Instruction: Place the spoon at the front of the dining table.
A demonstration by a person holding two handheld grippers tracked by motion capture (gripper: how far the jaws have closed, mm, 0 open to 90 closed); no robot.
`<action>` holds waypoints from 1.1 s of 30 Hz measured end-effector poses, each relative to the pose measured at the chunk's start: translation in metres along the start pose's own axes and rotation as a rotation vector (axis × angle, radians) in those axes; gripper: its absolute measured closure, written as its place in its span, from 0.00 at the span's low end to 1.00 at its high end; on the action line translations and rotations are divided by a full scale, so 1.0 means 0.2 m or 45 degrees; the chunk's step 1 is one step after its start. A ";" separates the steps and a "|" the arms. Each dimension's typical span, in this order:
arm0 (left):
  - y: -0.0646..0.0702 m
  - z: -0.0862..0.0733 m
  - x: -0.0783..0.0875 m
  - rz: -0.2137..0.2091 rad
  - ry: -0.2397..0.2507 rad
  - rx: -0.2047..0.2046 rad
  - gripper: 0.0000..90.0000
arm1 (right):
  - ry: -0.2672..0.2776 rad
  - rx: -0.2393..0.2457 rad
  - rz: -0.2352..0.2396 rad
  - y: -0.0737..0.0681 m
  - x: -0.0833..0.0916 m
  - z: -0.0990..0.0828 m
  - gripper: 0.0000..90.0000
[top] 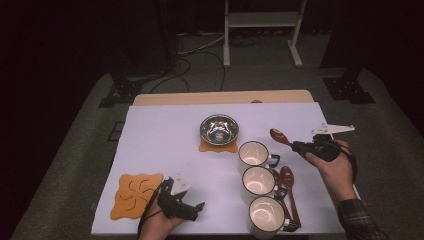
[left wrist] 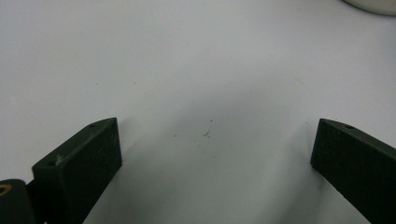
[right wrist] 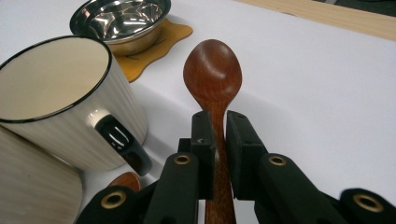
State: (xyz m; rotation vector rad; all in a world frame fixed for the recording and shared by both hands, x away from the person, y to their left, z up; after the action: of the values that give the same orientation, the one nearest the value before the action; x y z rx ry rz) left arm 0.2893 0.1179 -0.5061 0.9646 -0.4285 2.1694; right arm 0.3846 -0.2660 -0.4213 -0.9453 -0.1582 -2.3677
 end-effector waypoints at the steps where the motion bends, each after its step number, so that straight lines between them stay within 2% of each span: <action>1: 0.00 0.00 0.00 0.000 0.001 0.001 0.01 | 0.003 0.001 0.002 0.00 0.00 0.01 0.90; 23: 0.00 0.00 0.00 0.003 -0.001 -0.004 0.01 | 0.007 0.049 0.037 0.01 -0.08 0.12 0.90; 33: 0.00 0.00 0.00 0.002 0.000 -0.004 0.01 | 0.012 0.075 0.072 -0.02 -0.12 0.17 0.90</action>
State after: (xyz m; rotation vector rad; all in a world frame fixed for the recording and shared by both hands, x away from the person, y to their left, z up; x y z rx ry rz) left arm 0.2893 0.1180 -0.5062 0.9633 -0.4331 2.1697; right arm 0.4172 -0.2411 -0.4109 -0.8992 -0.1939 -2.3029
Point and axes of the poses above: each handheld gripper's, and its own axes: x roughly backward along the jaws, z roughly out of its top, y roughly to its right, the point moved 6 cm from there along -x, roughly forward along the jaws, and after that the axes turned 4 degrees about -y, right-handed, at the moved point
